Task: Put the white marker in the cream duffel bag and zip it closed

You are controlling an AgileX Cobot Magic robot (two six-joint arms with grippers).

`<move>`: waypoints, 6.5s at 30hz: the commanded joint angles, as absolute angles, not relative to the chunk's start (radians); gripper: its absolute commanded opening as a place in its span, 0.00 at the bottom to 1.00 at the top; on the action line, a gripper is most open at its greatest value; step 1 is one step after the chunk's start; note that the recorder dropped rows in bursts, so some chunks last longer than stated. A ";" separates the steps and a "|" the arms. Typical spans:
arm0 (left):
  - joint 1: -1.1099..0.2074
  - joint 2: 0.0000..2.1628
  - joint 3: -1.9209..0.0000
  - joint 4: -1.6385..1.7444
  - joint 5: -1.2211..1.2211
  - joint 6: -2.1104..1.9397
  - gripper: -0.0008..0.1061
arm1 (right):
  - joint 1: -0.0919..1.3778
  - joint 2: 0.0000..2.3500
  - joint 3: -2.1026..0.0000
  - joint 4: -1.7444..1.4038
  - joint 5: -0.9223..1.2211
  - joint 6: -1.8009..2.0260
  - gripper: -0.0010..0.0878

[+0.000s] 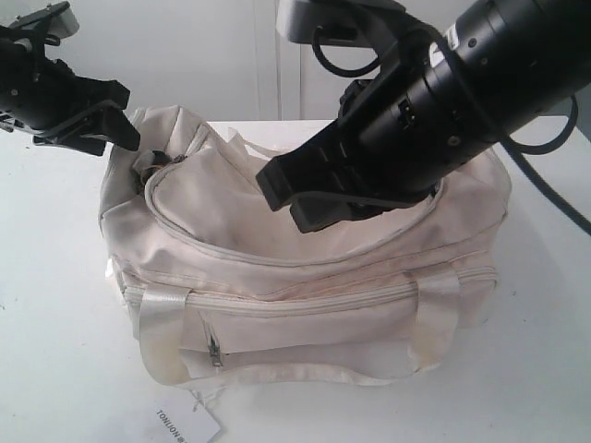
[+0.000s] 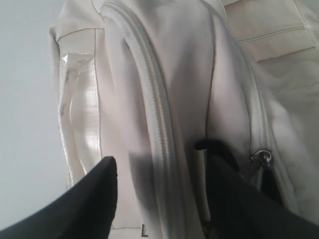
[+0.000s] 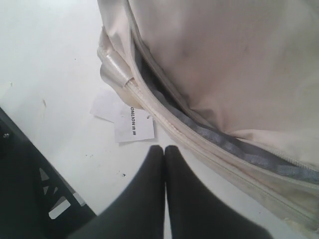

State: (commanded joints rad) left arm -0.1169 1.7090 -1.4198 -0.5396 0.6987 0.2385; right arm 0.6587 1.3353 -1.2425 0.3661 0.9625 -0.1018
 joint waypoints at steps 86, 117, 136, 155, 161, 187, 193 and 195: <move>-0.020 1.721 -1.444 -1.073 0.893 0.393 0.01 | 0.750 1.704 -1.266 0.589 0.260 -0.074 0.01; -0.020 1.721 -1.444 -1.103 0.939 0.397 0.01 | 0.828 1.823 -1.735 -0.164 0.766 0.561 0.07; -0.020 1.723 -1.444 -1.142 0.980 0.374 0.01 | 0.877 1.929 -1.744 -0.325 0.674 0.815 0.43; -0.020 1.723 -1.444 -1.108 0.964 0.374 0.01 | 0.877 1.889 -1.744 -0.339 0.751 0.817 0.05; -0.020 1.723 -1.444 -1.090 0.961 0.374 0.01 | 0.877 1.858 -1.744 -0.351 0.753 0.816 0.05; -0.020 1.723 -1.444 -1.030 0.932 0.374 0.01 | 0.877 1.817 -1.744 -0.176 0.832 0.728 0.05; -0.020 1.723 -1.444 -1.030 0.932 0.374 0.01 | 0.877 1.817 -1.744 -0.094 0.836 0.674 0.05; -0.020 1.723 -1.444 -1.030 0.932 0.374 0.01 | 0.877 1.817 -1.744 -0.080 0.838 0.662 0.05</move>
State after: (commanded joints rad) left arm -0.0203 1.7232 -1.4437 -1.0305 0.9320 0.3736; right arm 0.8771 1.8167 -1.7436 -0.0796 0.8384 0.6618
